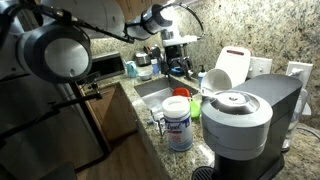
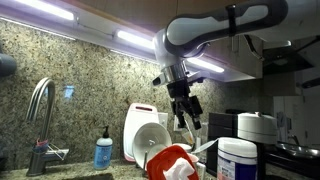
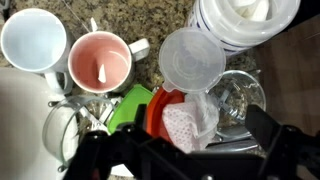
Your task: Remove a wipe from the container
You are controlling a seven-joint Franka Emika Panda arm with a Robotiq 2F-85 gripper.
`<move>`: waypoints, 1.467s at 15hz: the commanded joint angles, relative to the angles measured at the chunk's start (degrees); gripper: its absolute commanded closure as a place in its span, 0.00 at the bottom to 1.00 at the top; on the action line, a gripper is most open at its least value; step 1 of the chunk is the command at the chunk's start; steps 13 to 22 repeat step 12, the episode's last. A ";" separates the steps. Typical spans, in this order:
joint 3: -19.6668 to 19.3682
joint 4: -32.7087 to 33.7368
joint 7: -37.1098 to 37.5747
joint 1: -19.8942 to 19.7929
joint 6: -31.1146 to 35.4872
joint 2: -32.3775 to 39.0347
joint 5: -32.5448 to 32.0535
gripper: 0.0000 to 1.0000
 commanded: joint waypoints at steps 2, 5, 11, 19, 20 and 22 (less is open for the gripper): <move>0.37 0.18 1.17 0.41 -3.03 -2.16 0.53 0.00; 0.38 1.56 0.63 1.61 -3.25 -2.94 -0.12 0.00; 2.21 3.23 0.09 2.67 -1.17 -3.28 0.24 0.00; 2.28 3.24 0.09 2.80 -1.17 -3.41 0.25 0.00; 2.28 3.24 0.09 2.80 -1.17 -3.41 0.25 0.00; 2.28 3.24 0.09 2.80 -1.17 -3.41 0.25 0.00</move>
